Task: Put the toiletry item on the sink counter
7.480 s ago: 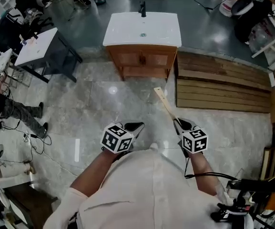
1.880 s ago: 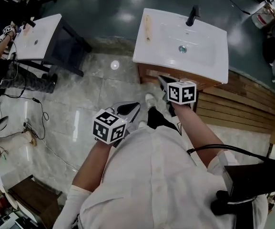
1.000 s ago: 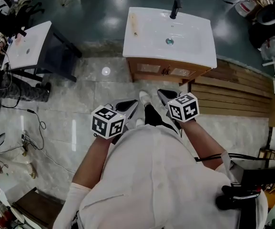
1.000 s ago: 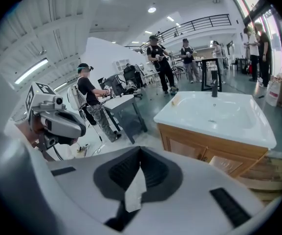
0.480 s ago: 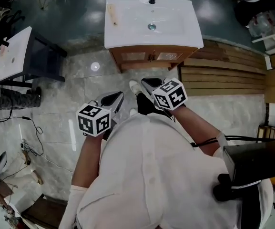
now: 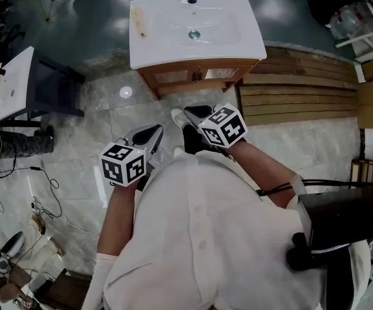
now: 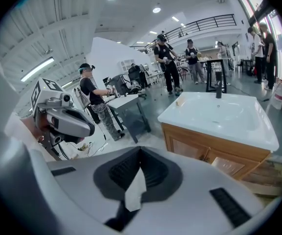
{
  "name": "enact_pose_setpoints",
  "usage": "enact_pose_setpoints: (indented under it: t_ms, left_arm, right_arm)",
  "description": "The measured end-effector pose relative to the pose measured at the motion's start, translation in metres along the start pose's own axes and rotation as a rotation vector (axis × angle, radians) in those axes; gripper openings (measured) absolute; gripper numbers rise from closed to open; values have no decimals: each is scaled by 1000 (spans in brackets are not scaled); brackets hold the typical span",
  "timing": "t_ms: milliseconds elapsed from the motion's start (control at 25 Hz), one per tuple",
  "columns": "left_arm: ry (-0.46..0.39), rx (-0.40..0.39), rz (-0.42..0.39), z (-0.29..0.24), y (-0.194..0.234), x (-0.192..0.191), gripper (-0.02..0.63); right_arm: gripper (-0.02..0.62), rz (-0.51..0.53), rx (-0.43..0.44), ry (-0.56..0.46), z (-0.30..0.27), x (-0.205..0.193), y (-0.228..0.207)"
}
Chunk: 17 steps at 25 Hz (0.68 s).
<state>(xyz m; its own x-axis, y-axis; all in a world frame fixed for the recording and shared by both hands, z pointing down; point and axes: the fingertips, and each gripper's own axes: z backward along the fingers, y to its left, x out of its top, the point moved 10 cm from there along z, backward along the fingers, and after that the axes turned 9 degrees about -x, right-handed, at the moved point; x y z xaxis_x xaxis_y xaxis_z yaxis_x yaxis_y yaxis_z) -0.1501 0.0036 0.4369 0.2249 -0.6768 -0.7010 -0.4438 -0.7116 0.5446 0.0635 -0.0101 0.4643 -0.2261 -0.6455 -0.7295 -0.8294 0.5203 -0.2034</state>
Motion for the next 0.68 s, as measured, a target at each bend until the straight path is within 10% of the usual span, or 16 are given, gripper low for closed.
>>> enact_pose_setpoints:
  t_ms: [680]
  left_arm:
    - [39, -40, 9, -21, 14, 11, 6]
  right_arm:
    - [5, -35, -29, 18, -4, 0, -22]
